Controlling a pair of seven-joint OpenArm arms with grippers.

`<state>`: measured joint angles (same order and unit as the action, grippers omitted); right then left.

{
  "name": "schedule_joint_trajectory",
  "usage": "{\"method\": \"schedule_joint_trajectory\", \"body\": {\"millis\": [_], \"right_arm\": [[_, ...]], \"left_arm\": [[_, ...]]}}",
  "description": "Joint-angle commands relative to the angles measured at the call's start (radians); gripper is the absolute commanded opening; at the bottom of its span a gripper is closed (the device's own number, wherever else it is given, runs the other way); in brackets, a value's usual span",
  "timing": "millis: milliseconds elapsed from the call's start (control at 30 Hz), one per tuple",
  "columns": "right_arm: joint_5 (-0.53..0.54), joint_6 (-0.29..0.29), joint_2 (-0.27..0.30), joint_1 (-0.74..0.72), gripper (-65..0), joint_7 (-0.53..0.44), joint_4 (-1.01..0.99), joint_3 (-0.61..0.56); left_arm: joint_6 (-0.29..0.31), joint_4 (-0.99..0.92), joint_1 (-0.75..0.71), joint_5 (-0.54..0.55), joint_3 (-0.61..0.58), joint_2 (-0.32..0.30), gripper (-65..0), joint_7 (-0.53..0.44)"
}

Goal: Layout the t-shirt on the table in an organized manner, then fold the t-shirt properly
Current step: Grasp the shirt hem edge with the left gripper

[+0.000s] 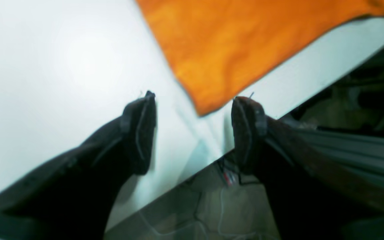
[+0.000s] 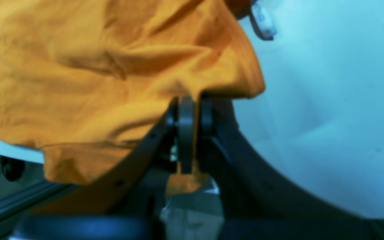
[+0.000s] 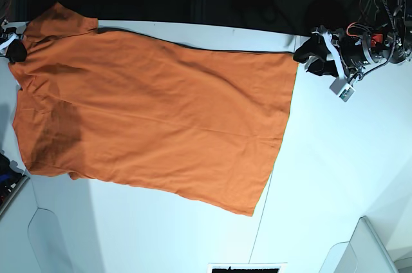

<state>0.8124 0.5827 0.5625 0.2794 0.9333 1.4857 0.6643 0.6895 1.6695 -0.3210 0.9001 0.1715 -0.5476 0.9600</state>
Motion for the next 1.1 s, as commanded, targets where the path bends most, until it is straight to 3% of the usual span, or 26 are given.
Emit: {"method": "schedule_joint_trajectory", "body": {"millis": [0,233,300,400,433,800,1067], "right_arm": [[0.016,0.001,0.024,-0.005,-65.0,-0.013,0.013,0.01],[0.014,0.0,0.022,-0.002,-65.0,-0.012,0.013,0.01],[0.014,0.0,0.022,-0.002,-65.0,-0.012,0.013,0.01],[0.014,0.0,0.022,-0.004,-65.0,-0.02,0.013,0.01],[0.014,0.0,0.022,-0.005,-65.0,-0.024,0.013,0.01],[-0.028,-0.003,0.022,-0.036,-65.0,-0.103,0.013,0.01],[-0.057,-0.003,0.022,-0.186,-65.0,-0.083,-0.102,0.01]], "left_arm": [[0.009,-0.004,0.003,0.027,0.006,-0.002,-26.8,-0.018],[0.009,-0.015,0.002,0.056,0.006,0.076,-27.5,-0.014],[0.009,-0.015,0.003,0.045,0.006,0.086,-37.8,-0.014],[0.009,-0.011,0.007,0.048,0.006,0.084,-63.3,-0.023],[0.009,-0.005,0.011,0.051,0.007,0.083,-65.0,-0.027],[0.009,0.041,0.16,0.038,0.006,0.063,-65.0,-0.047],[0.009,-0.1,0.267,0.012,-0.028,0.068,-65.0,-0.066]]}}
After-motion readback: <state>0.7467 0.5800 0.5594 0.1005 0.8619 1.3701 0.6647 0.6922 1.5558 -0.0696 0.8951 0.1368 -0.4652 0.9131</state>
